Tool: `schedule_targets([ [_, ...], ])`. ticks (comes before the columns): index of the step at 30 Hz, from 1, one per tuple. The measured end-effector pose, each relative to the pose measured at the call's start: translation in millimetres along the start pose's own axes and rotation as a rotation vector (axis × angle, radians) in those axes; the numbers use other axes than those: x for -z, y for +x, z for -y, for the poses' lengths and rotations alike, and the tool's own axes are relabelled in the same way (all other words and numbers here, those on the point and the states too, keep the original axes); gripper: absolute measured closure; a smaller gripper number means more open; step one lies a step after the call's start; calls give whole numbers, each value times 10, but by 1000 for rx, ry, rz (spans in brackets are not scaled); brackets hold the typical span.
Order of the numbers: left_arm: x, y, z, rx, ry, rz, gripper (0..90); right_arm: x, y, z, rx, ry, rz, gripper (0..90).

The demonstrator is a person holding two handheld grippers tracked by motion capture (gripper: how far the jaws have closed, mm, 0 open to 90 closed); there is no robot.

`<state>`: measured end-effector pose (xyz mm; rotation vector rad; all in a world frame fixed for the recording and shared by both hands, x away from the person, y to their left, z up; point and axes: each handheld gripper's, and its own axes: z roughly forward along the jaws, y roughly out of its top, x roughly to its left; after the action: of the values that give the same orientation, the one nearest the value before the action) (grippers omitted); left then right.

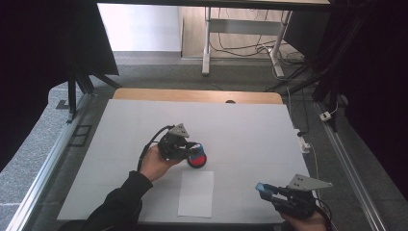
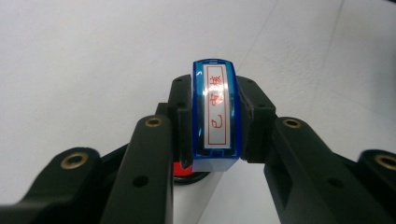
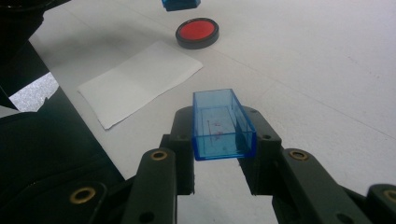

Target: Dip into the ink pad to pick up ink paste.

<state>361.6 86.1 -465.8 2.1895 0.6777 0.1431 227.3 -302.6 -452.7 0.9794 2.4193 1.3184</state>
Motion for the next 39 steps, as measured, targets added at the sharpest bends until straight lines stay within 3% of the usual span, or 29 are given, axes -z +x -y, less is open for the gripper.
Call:
schedule_targets([
  [24, -316, 62, 96, 15, 76, -53, 700, 0, -3, -2, -1, 5, 0, 689],
  [34, -332, 21, 67, 2, 105, -75, 704, -3, 0, -3, 2, 8, -1, 688],
  [39, -333, 27, 68, 17, 108, -73, 706, -4, 3, -4, 3, 10, 1, 688],
])
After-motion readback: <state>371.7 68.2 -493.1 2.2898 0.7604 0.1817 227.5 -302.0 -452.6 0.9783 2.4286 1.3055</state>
